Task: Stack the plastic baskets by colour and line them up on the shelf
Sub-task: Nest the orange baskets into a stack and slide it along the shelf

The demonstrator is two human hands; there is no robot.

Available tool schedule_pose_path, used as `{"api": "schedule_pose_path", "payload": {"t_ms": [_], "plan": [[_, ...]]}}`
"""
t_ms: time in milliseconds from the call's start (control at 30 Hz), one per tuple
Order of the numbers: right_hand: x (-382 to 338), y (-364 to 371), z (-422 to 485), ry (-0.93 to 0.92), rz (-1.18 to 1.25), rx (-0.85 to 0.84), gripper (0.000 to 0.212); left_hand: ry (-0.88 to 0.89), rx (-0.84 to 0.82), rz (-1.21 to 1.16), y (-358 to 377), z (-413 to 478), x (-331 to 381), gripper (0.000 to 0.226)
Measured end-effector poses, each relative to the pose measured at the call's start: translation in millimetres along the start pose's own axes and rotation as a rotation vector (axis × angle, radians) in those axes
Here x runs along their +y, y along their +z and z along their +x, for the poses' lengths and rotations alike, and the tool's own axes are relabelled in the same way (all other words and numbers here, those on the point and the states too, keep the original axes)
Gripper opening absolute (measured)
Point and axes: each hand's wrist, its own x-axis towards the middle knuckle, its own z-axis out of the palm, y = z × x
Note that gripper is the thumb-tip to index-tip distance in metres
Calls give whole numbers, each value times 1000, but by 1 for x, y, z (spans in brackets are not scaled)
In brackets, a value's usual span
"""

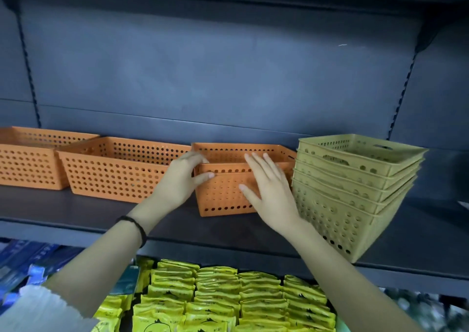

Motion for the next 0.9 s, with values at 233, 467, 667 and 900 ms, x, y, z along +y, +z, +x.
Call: {"api": "schedule_pose_path", "payload": {"t_ms": [233,467,667,900], "plan": [[-14,30,40,-14,-88,64,38,60,-32,31,-28,-6,-31,27],[-35,59,57,35,-150,155,32,30,10,278,-79,-20,-101,59],[-41,71,61,63,-200,209,31,-154,-153,510,-100,-14,-158,45],[-42,68,64,99,-222,192,32,-99,107,242,-94,21,-175,13]]}}
